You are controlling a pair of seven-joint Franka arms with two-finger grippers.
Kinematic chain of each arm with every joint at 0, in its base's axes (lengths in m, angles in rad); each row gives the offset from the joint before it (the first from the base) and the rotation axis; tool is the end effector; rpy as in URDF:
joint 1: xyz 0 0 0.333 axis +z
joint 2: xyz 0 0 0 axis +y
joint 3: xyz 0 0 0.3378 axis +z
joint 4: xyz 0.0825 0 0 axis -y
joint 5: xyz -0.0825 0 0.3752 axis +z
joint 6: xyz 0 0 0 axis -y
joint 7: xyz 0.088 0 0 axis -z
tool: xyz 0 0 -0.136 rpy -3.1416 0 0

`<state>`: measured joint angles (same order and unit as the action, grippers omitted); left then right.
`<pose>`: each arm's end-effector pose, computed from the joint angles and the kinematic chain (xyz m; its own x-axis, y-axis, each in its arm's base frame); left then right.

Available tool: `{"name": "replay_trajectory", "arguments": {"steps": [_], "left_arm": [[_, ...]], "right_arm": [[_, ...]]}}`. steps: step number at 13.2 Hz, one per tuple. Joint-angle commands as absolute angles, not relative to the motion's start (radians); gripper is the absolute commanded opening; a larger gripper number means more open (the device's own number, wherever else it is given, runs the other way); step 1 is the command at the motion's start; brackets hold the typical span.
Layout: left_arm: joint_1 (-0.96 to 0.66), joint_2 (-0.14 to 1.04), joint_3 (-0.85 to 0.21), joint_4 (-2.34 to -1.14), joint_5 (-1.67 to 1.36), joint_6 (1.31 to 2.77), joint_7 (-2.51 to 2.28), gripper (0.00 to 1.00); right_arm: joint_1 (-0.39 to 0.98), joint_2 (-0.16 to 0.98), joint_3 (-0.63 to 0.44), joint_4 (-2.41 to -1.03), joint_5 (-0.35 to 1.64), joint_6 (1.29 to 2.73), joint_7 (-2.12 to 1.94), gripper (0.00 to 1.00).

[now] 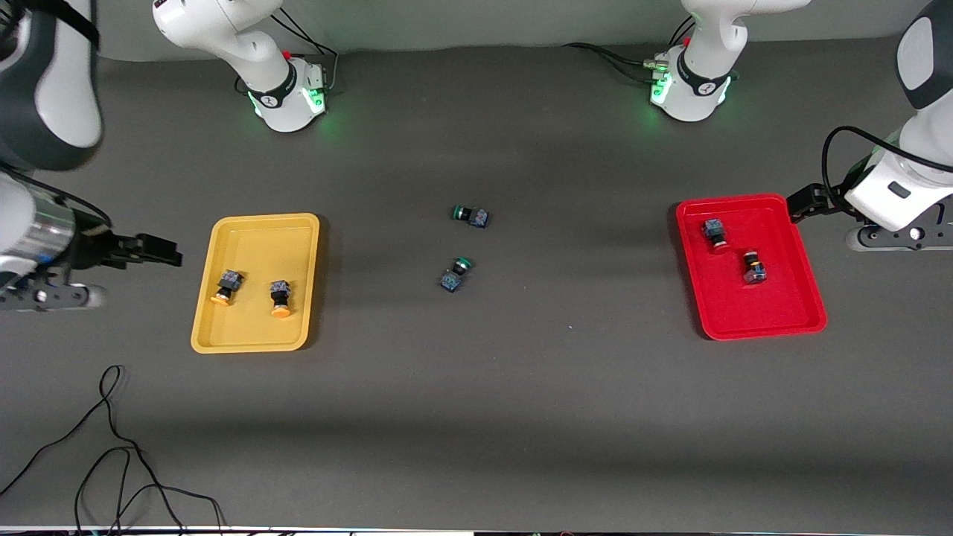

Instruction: Place red and yellow buttons in trays

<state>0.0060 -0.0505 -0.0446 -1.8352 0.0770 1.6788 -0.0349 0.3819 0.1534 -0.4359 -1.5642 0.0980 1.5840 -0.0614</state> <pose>0.5227 -0.0109 0.5313 0.9946 -0.0116 -0.1033 -0.0200 -0.9965 -0.0811 0.5833 -0.0021 0.5421 0.9932 0.0032 -0.1167 -0.0014 -0.9992 -0.0398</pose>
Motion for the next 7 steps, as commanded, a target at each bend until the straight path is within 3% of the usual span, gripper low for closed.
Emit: {"name": "replay_trajectory", "arguments": {"steps": [1, 4, 7], "left_arm": [[-0.002, -0.060, -0.040, -1.829, 0.069, 1.672, -0.043, 1.00], [0.000, -0.058, -0.040, -1.830, 0.069, 1.667, -0.041, 1.00], [0.000, -0.058, -0.040, -1.830, 0.069, 1.664, -0.041, 1.00]], "right_arm": [[0.189, 0.060, -0.232, -1.611, 0.048, 1.574, -0.032, 1.00], [0.028, 0.012, -0.092, -1.629, 0.037, 1.568, -0.040, 1.00], [0.031, -0.006, -0.092, -1.617, 0.002, 1.569, -0.040, 1.00]]}}
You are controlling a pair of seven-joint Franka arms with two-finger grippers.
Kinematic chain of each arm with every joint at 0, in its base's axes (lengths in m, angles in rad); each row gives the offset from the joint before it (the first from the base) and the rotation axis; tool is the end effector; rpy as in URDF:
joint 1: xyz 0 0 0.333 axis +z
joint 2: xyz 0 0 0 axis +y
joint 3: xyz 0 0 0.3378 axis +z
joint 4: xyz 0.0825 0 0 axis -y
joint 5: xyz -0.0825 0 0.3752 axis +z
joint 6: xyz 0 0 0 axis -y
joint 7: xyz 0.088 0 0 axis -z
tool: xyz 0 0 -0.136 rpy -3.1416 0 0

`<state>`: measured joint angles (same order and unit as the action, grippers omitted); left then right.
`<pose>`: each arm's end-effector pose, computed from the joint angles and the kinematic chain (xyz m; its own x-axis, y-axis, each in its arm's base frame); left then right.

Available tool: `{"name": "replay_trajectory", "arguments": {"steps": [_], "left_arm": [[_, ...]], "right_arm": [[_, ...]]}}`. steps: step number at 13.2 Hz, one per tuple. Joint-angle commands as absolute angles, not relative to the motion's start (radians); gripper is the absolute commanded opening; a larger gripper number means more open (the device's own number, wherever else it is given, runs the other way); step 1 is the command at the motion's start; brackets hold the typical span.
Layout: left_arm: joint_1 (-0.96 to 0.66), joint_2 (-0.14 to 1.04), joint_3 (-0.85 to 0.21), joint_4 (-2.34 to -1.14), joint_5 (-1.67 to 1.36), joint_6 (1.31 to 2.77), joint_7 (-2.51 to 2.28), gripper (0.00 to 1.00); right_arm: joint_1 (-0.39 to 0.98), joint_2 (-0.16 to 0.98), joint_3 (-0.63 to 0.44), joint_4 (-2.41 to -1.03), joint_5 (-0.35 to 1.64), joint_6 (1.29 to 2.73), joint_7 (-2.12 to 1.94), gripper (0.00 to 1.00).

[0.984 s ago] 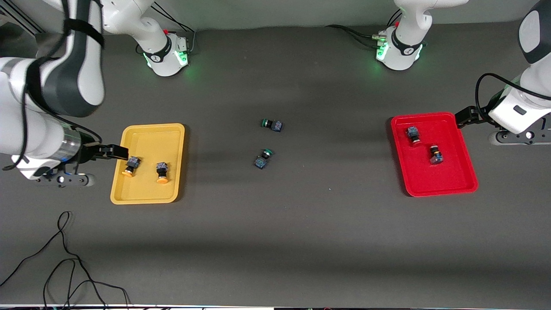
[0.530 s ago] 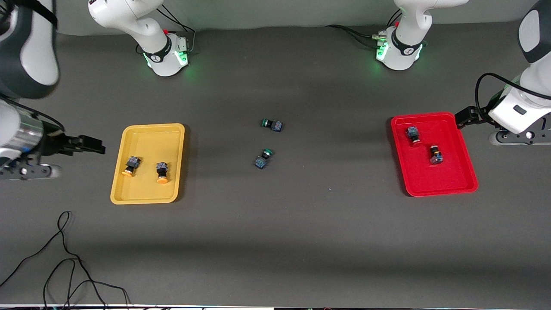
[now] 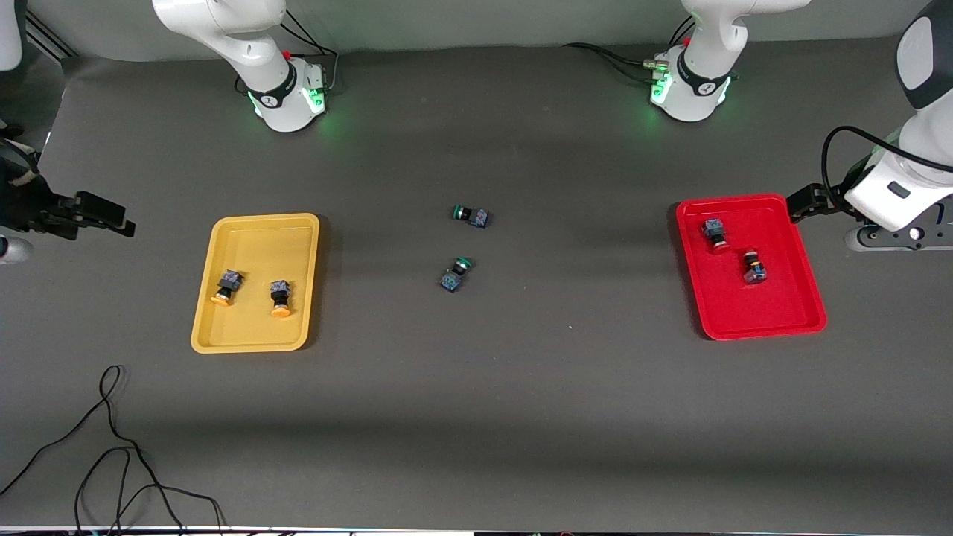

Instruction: Place red and yellow buttons in trays

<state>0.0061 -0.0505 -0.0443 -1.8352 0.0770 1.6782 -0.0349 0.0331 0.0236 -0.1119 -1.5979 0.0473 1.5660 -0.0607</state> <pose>0.5226 -0.0107 0.5313 0.9945 -0.0112 -0.1039 -0.0196 -0.9965 -0.0811 0.5485 -0.0361 0.5917 0.9985 -0.0179 -0.0525 -0.0205 -0.9986 -0.0479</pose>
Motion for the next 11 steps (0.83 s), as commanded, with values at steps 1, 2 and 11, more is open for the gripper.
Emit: {"name": "replay_trajectory", "arguments": {"steps": [1, 2, 11], "left_arm": [[0.000, -0.058, -0.040, -1.830, 0.069, 1.663, -0.040, 1.00], [0.000, -0.058, -0.040, -1.830, 0.069, 1.663, -0.040, 1.00], [0.005, -0.057, -0.040, -1.832, 0.069, 1.660, -0.037, 1.00]], "right_arm": [[0.031, 0.001, -0.092, -1.614, -0.003, 1.578, -0.041, 1.00], [0.031, 0.014, -0.092, -1.596, -0.008, 1.580, -0.038, 1.00], [0.032, 0.026, -0.091, -1.592, -0.021, 1.578, -0.034, 1.00]]}}
